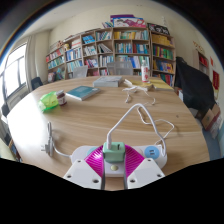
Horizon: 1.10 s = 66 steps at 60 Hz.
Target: Unplug charger
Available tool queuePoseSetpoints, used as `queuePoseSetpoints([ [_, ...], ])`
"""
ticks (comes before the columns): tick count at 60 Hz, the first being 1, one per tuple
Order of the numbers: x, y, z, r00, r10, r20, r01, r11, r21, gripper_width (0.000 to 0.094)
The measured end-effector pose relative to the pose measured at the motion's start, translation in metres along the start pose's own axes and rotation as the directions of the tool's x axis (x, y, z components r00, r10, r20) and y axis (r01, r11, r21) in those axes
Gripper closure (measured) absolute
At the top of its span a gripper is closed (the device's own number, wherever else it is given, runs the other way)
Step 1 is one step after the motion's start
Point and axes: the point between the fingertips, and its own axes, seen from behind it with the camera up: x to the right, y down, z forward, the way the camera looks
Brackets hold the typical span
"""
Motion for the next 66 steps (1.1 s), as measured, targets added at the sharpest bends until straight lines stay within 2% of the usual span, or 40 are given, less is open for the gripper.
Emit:
queuePoseSetpoints([
  [7, -0.002, -0.001, -0.004, 0.999, 0.026, 0.041, -0.024, 0.999, -0.046, 0.07],
  [10, 0.001, -0.043, -0.02, 0.995, 0.071, 0.067, -0.075, 0.996, 0.057, 0.0701],
  [15, 0.021, -0.132, -0.056, 0.999, 0.025, 0.033, -0.032, 0.969, 0.245, 0.0703],
  [19, 0.038, -0.18, -0.073, 0.999, 0.025, 0.035, -0.035, 0.948, 0.318, 0.0704],
  [24, 0.076, -0.2, -0.086, 1.0, 0.003, -0.022, 0.005, 0.942, 0.336, 0.0703],
  [27, 0.104, -0.197, -0.083, 0.997, -0.018, -0.079, 0.042, 0.95, 0.309, 0.0701],
  [30, 0.132, -0.174, -0.079, 0.991, -0.021, -0.129, 0.053, 0.966, 0.254, 0.0702],
  [34, 0.159, -0.121, -0.062, 0.987, -0.018, -0.16, 0.041, 0.988, 0.146, 0.0701],
  [42, 0.177, -0.03, -0.059, 0.986, -0.053, -0.158, 0.036, 0.993, -0.109, 0.0692],
  [47, 0.172, 0.016, -0.052, 0.99, -0.043, -0.135, 0.012, 0.976, -0.219, 0.0682],
  [58, 0.184, 0.051, -0.033, 0.979, -0.09, -0.185, 0.029, 0.951, -0.309, 0.0637],
  [60, 0.183, 0.048, -0.03, 0.979, -0.087, -0.186, 0.027, 0.952, -0.305, 0.0624],
  [64, 0.182, 0.048, -0.027, 0.978, -0.083, -0.191, 0.017, 0.945, -0.326, 0.0579],
  [66, 0.18, 0.048, -0.029, 0.978, -0.08, -0.195, 0.009, 0.941, -0.339, 0.0515],
])
